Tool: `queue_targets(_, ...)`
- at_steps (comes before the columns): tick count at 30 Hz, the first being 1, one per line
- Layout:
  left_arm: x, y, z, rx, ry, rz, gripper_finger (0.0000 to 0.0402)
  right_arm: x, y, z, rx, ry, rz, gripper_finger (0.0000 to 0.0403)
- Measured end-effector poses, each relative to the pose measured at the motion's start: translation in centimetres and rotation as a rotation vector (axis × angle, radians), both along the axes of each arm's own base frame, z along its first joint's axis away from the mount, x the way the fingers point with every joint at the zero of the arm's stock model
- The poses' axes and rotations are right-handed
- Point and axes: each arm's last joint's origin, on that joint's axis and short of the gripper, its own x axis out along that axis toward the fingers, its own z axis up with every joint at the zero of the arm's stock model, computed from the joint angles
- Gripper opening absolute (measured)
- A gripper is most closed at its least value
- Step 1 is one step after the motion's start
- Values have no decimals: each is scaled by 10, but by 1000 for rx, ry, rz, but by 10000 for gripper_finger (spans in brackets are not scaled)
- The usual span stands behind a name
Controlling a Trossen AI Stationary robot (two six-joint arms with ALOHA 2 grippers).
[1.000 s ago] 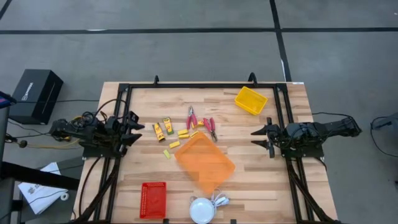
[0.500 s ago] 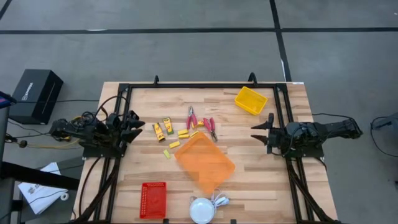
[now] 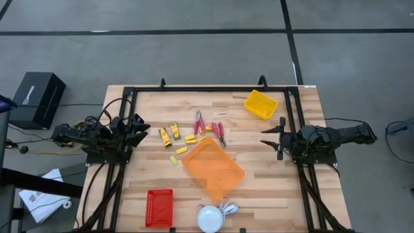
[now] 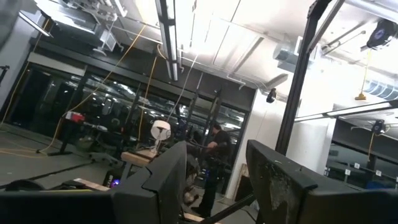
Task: Pick & Place School Supplies
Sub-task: Put the pink puncher into the yellow bin
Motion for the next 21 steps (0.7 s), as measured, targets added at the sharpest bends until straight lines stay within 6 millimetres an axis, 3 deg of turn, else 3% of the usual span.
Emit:
queue_targets(5,0,0,0,-1,-2,0,163,1,1,8,617,-155,-48,170)
queue_targets(8,-1,0,2,-49,-25,-17,163,1,-4,23,894,-381,-140,170)
queue_targets(11,-2,2,3,-236,-65,-61,163,-3,-10,40,1100,-649,-199,170)
queue_targets(14,-2,4,3,-395,-90,-99,163,-7,-15,47,1120,-797,-284,170)
queue_targets(21,-3,4,5,-418,-113,-109,163,-10,-23,51,1086,-904,-382,170)
